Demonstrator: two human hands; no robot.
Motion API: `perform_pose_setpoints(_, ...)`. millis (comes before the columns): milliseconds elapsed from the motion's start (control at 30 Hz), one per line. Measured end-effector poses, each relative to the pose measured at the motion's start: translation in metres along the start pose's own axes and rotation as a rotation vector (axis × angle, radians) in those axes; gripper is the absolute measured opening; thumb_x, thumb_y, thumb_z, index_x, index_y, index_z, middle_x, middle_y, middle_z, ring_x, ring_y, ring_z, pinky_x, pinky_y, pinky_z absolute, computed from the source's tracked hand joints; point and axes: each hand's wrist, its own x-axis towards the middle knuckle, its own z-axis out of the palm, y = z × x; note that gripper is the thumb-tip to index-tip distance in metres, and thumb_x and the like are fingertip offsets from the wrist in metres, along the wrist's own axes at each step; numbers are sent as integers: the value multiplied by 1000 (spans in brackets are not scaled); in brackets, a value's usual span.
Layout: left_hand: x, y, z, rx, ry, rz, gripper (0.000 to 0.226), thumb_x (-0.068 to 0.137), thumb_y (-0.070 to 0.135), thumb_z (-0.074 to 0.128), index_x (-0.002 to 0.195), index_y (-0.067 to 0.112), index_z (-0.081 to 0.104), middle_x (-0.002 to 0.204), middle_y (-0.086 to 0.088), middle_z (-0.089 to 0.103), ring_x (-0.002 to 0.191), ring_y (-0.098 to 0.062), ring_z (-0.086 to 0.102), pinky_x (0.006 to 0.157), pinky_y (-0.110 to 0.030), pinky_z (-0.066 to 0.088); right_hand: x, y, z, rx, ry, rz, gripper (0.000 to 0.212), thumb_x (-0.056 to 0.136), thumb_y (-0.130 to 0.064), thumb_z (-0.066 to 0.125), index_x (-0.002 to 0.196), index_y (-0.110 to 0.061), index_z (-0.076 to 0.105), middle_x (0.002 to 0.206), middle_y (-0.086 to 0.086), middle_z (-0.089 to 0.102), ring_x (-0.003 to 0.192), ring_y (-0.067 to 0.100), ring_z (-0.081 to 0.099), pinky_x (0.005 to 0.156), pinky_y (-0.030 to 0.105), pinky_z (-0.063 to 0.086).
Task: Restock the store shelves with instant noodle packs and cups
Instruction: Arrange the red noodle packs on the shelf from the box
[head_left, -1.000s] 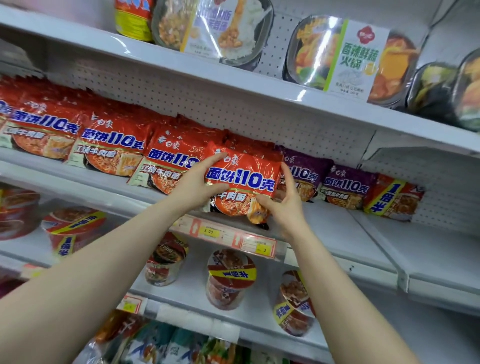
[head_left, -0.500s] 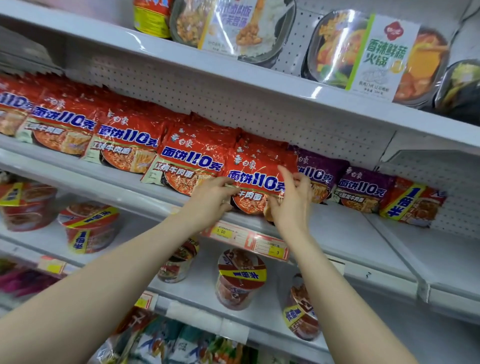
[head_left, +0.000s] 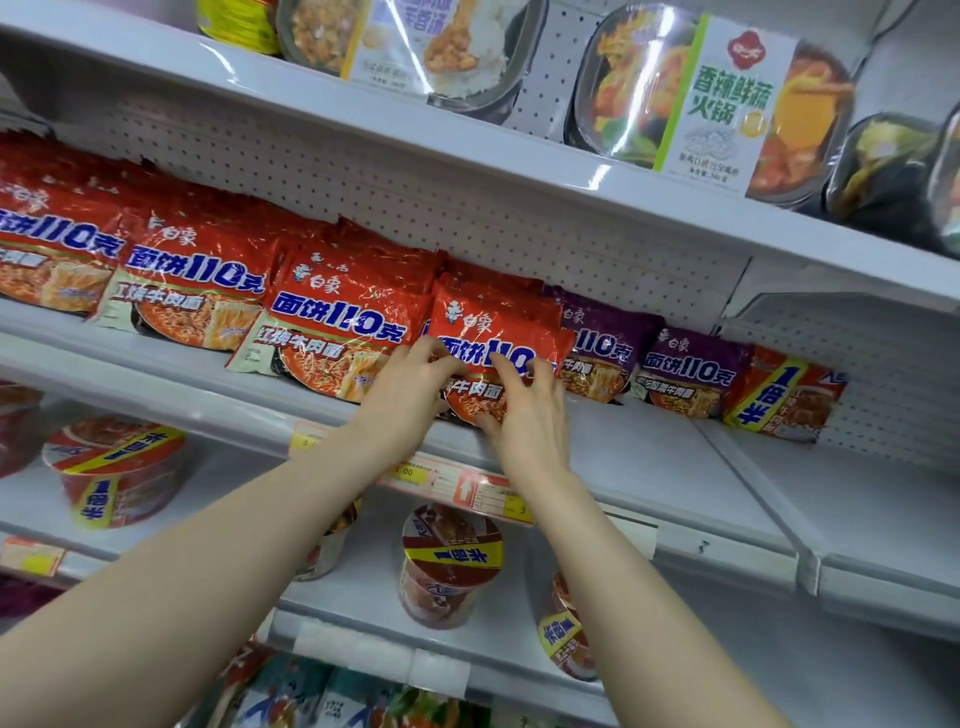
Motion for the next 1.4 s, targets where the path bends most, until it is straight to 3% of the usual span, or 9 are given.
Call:
perform_pose_setpoints(267, 12, 1, 10, 22, 14, -14, 57, 73, 1, 79, 124, 21, 62, 128, -7, 52, 110, -30, 54, 84, -40, 52, 21, 5, 3, -50, -26, 12, 81, 83, -30, 76, 151, -33, 31, 145, 10, 27, 128, 32, 34, 97, 41, 45)
perform_pose_setpoints(633, -11, 0, -7, -44, 1, -72, 49, 80, 8, 74, 128, 16, 63, 125, -9, 54, 112, -30, 52, 91, -40, 45, -1, 1, -3, 164, -9, 11, 61, 85, -22, 75, 142, -23, 51, 140, 10, 39, 127, 30, 39, 109, 40, 36)
perform_pose_setpoints(800, -39, -7, -27, -117, 44, -55, 41, 79, 9, 76, 119, 13, 67, 114, -9, 60, 105, -29, 56, 88, -36, 43, -22, -24, -5, 157, 52, -13, 53, 90, -16, 67, 140, -22, 53, 132, 11, 46, 120, 31, 43, 102, 45, 42)
perform_pose_setpoints(933, -68, -15, -42, -184, 71, -85, 40, 82, 13, 74, 121, 15, 66, 121, -8, 61, 113, -28, 55, 94, -39, 44, -46, -54, -4, 158, 90, -61, 49, 90, -14, 65, 138, -18, 55, 129, 10, 49, 120, 29, 45, 100, 41, 42)
perform_pose_setpoints(1100, -116, -34, -53, -237, 103, -98, 35, 84, 12, 68, 118, 18, 66, 112, -5, 64, 104, -24, 59, 83, -31, 43, -88, -83, 12, 192, 132, -109, 45, 89, -9, 63, 133, -17, 58, 125, 9, 54, 120, 29, 48, 95, 41, 46)
perform_pose_setpoints(1267, -173, -62, -48, -180, 61, -146, 29, 86, 17, 67, 115, 21, 68, 110, -4, 66, 103, -28, 60, 82, -35, 46, -143, -99, 55, 195, 165, -163, 39, 85, -5, 60, 124, -12, 65, 112, 12, 60, 104, 34, 52, 87, 42, 46)
perform_pose_setpoints(1400, -225, -80, -30, -227, -18, -199, 24, 89, 16, 65, 112, 20, 69, 105, -3, 66, 97, -23, 60, 79, -25, 40, -197, -102, 96, 203, 103, -172, 39, 86, -1, 59, 123, -11, 65, 107, 11, 59, 98, 31, 51, 83, 38, 44)
